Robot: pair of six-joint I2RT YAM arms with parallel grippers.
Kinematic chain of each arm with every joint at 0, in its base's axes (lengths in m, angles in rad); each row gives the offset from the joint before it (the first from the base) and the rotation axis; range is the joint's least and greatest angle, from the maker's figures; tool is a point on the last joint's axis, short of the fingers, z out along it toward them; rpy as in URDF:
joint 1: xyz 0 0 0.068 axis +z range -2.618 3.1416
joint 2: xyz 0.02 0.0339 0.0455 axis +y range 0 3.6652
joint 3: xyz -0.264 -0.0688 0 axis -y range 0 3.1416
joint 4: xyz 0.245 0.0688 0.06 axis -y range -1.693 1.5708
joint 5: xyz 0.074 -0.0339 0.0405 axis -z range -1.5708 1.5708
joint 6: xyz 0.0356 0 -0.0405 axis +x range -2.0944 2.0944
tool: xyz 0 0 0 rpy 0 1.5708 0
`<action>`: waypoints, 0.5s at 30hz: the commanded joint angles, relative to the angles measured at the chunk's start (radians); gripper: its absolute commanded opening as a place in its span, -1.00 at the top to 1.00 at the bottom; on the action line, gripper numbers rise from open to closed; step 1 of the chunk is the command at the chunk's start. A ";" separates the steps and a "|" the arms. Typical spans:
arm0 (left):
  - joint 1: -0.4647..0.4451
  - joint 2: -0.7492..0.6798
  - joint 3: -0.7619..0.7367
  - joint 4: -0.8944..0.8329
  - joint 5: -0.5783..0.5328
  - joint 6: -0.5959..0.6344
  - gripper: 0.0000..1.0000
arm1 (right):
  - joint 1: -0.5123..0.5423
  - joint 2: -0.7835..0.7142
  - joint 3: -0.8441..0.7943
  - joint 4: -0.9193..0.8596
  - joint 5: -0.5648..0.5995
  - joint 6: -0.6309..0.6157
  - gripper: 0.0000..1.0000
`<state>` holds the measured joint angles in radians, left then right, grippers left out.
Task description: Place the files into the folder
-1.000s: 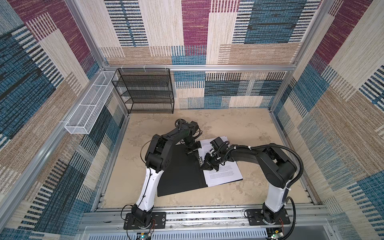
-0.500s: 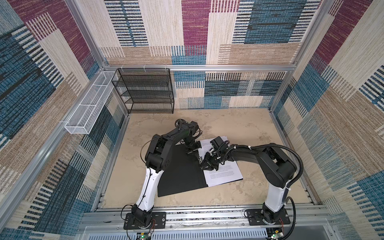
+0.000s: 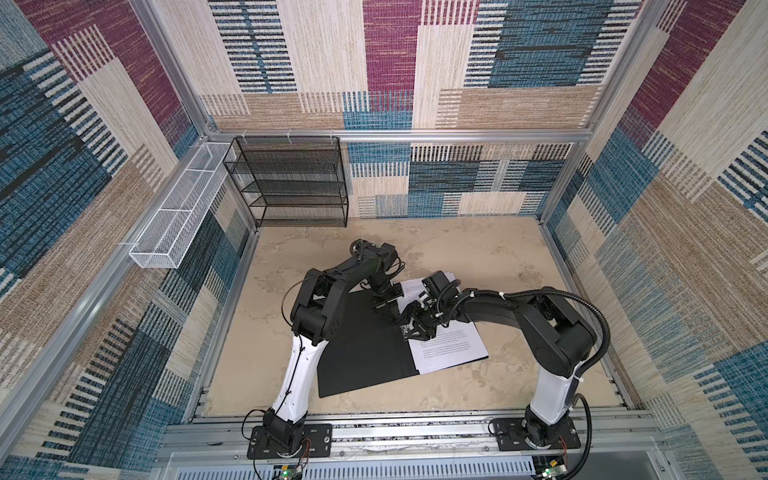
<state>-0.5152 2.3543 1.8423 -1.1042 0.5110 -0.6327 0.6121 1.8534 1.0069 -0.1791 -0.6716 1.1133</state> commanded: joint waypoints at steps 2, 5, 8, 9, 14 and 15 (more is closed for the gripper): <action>-0.012 0.060 -0.035 0.006 -0.212 -0.003 1.00 | -0.006 -0.021 0.016 -0.013 0.184 -0.071 -0.28; -0.012 0.063 -0.034 0.006 -0.211 -0.004 1.00 | -0.006 -0.015 0.031 -0.052 0.214 -0.091 -0.30; -0.012 0.064 -0.033 0.006 -0.212 -0.003 1.00 | -0.003 -0.007 0.052 -0.087 0.243 -0.112 -0.29; -0.013 0.064 -0.033 0.006 -0.213 -0.003 1.00 | -0.003 -0.005 0.057 -0.097 0.254 -0.117 -0.29; -0.012 0.070 -0.031 0.005 -0.214 -0.004 1.00 | -0.002 -0.011 0.081 -0.148 0.293 -0.140 -0.29; -0.011 0.070 -0.031 0.006 -0.213 -0.003 1.00 | -0.002 -0.015 0.083 -0.155 0.302 -0.144 -0.29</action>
<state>-0.5156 2.3623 1.8423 -1.0958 0.5522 -0.6495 0.6163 1.8431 1.0801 -0.3408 -0.5644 1.0084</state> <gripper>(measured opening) 0.052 0.643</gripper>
